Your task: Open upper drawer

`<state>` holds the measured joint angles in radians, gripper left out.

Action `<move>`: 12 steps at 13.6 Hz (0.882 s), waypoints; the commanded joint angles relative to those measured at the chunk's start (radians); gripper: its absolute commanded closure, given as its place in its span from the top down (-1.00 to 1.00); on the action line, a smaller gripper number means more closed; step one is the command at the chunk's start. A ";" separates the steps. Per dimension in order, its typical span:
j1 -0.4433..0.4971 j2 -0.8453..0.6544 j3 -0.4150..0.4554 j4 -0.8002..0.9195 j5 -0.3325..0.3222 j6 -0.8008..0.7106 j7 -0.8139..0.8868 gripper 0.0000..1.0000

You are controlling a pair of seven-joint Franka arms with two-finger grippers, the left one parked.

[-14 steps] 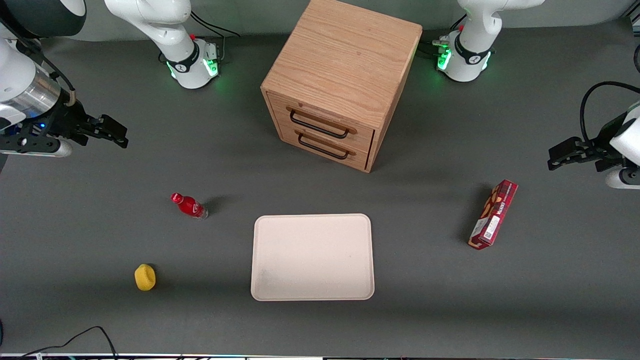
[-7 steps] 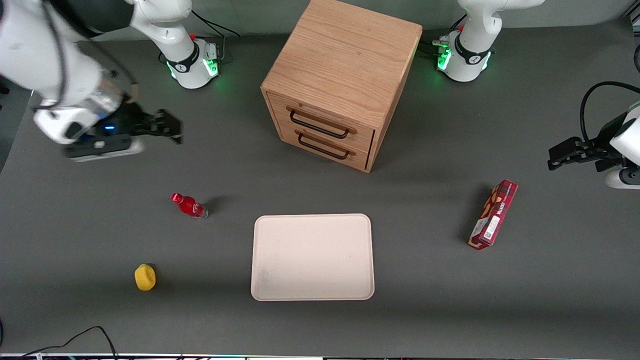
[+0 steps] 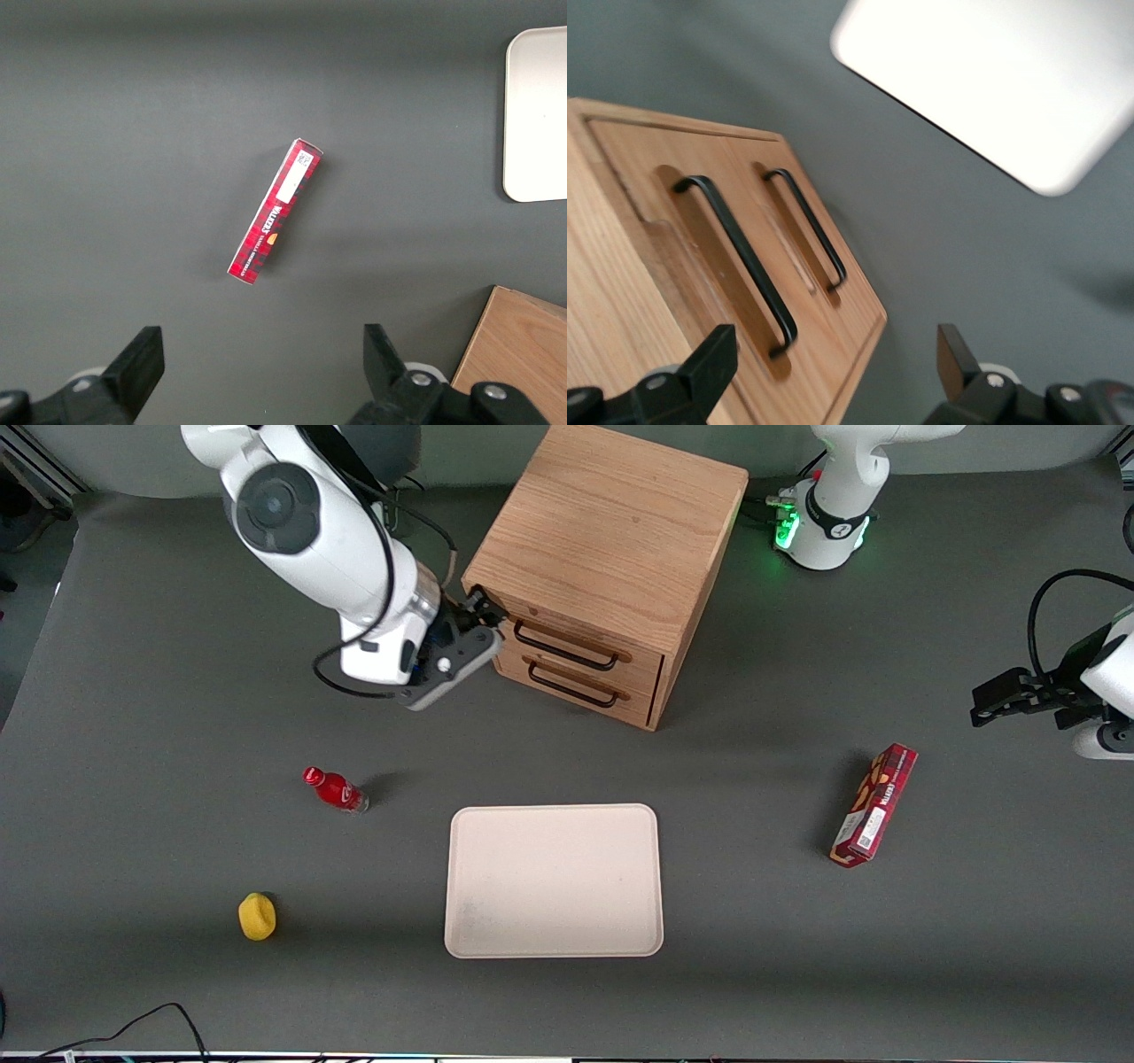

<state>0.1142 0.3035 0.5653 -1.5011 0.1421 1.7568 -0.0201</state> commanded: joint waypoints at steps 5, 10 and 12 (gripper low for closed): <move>0.036 0.115 0.065 -0.022 -0.018 0.133 -0.244 1.00; 0.062 0.118 0.067 -0.114 -0.062 0.214 -0.258 1.00; 0.065 0.120 0.067 -0.143 -0.064 0.245 -0.258 1.00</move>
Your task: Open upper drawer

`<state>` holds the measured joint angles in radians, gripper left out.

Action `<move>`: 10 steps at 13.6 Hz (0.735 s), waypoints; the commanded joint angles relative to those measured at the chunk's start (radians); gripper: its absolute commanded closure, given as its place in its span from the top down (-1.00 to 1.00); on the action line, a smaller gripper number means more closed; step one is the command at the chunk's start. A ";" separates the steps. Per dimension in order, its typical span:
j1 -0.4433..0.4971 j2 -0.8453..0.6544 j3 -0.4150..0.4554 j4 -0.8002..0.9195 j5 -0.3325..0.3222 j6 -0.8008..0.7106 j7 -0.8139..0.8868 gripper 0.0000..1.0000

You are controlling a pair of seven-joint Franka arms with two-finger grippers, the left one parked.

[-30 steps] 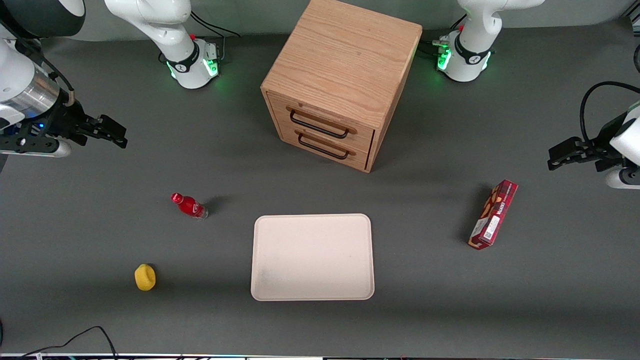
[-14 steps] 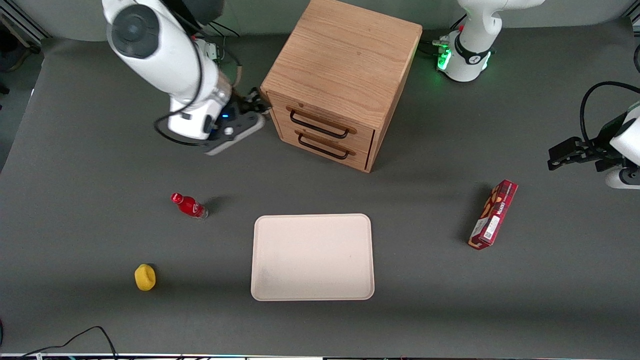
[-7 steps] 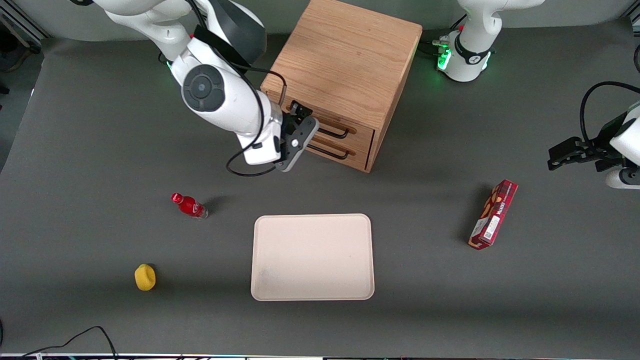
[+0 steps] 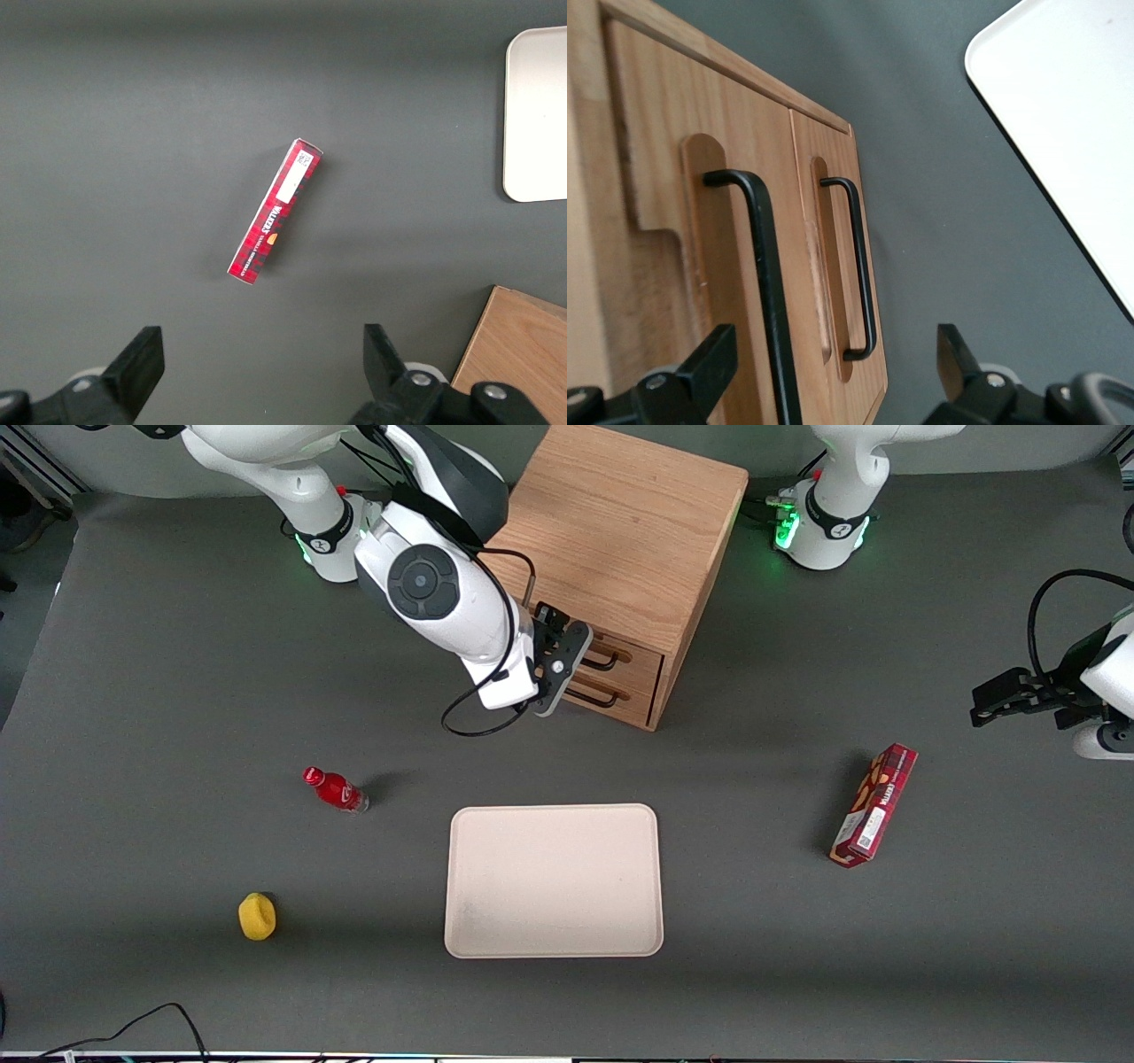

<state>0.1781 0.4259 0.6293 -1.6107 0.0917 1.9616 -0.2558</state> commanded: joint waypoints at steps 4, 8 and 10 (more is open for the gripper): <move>0.014 0.027 0.001 -0.043 -0.052 0.082 -0.025 1.00; 0.005 0.062 -0.002 -0.037 -0.104 0.135 -0.077 1.00; -0.003 0.071 -0.019 -0.026 -0.104 0.148 -0.118 1.00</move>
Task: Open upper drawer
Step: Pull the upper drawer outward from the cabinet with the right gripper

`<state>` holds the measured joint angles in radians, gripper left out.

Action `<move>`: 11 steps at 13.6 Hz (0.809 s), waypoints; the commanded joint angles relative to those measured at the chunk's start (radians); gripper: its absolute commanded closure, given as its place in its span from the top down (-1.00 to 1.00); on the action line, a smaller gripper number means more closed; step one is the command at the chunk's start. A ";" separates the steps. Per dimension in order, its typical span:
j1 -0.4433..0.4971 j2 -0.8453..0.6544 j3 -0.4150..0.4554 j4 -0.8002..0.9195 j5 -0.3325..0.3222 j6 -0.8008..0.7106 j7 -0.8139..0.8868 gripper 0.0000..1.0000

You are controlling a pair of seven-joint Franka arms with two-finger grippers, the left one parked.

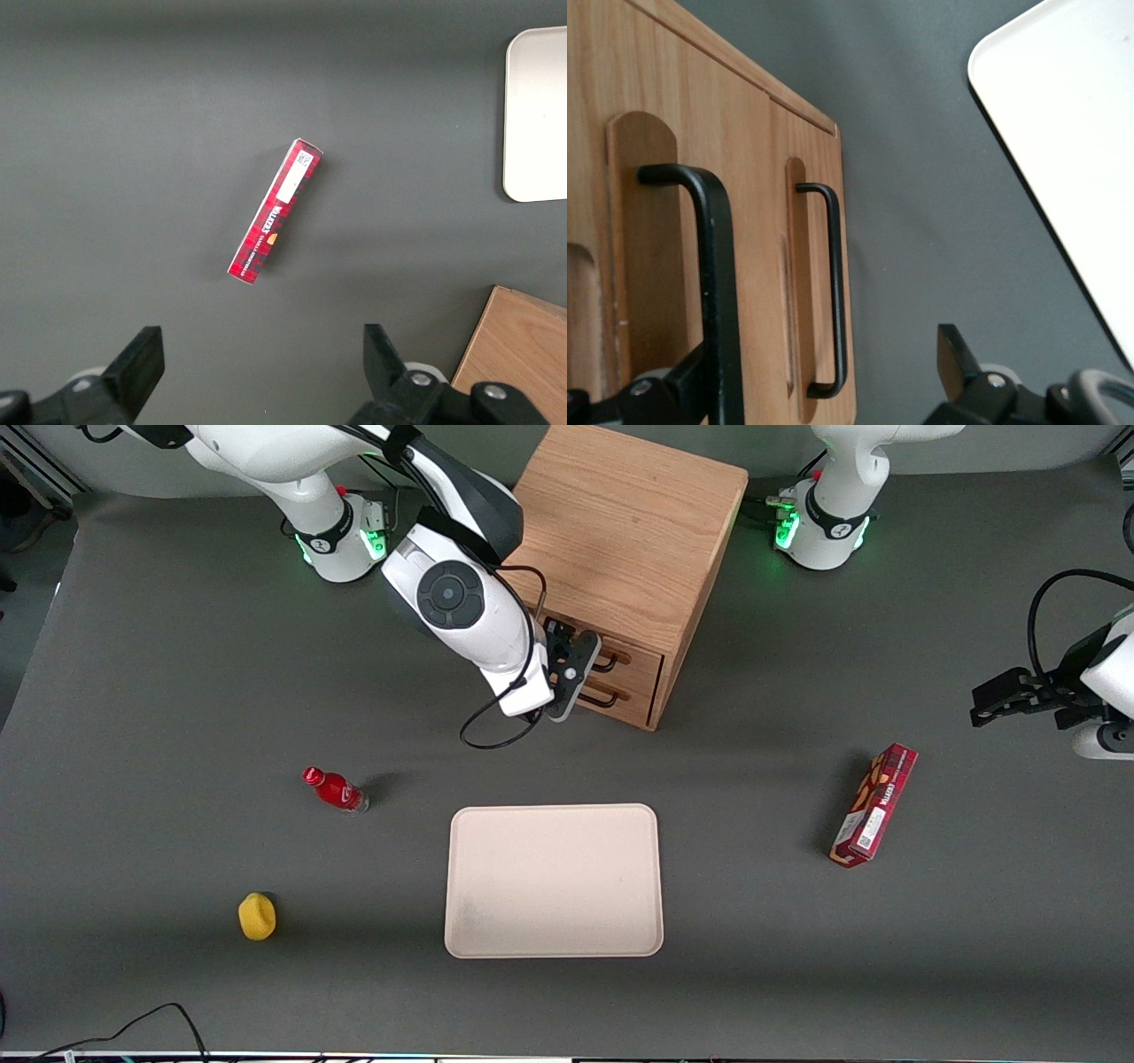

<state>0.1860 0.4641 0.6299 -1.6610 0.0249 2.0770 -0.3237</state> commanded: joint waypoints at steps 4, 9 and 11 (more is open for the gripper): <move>-0.013 0.050 -0.061 0.055 -0.039 0.034 -0.066 1.00; -0.011 0.064 -0.133 0.122 -0.057 0.034 -0.112 1.00; -0.011 0.070 -0.165 0.147 -0.056 0.034 -0.135 1.00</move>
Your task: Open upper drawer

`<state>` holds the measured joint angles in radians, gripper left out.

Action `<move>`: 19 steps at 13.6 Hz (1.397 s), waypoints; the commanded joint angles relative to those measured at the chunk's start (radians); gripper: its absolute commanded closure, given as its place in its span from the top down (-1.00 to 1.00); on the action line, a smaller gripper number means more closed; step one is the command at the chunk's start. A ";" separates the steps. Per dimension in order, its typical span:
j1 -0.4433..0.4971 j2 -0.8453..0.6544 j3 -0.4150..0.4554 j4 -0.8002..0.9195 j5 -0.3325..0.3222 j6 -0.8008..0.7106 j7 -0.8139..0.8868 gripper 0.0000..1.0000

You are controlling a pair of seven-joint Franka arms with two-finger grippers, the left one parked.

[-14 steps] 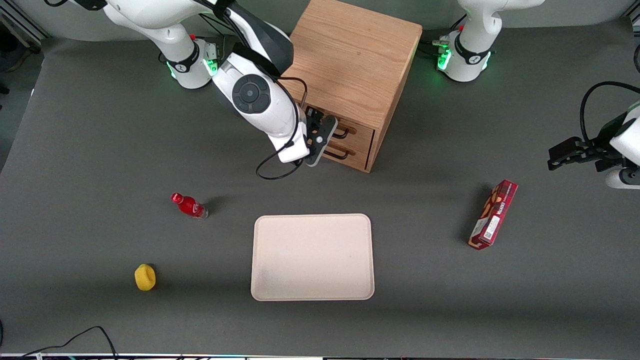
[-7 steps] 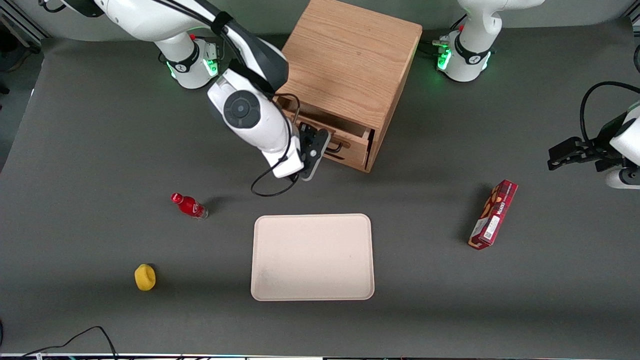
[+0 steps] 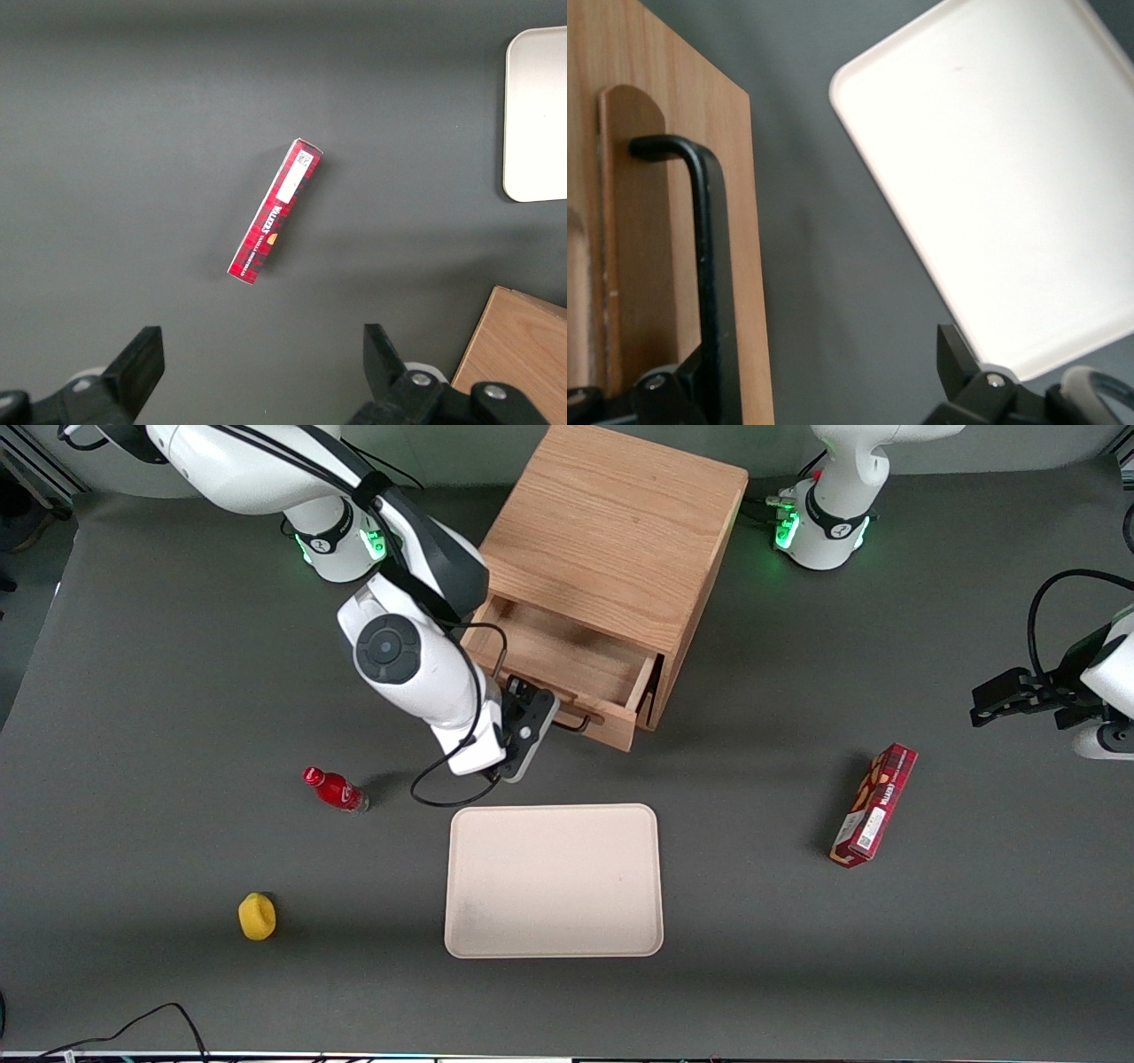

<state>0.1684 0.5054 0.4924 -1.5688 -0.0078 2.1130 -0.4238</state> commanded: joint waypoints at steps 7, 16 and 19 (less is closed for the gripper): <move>0.005 0.041 -0.107 0.092 -0.023 0.070 -0.099 1.00; 0.007 0.056 -0.173 0.141 -0.015 0.085 -0.179 1.00; -0.001 0.035 -0.172 0.141 0.064 0.084 -0.121 1.00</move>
<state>0.1678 0.5388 0.3323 -1.4684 0.0080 2.1962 -0.5744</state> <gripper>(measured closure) 0.000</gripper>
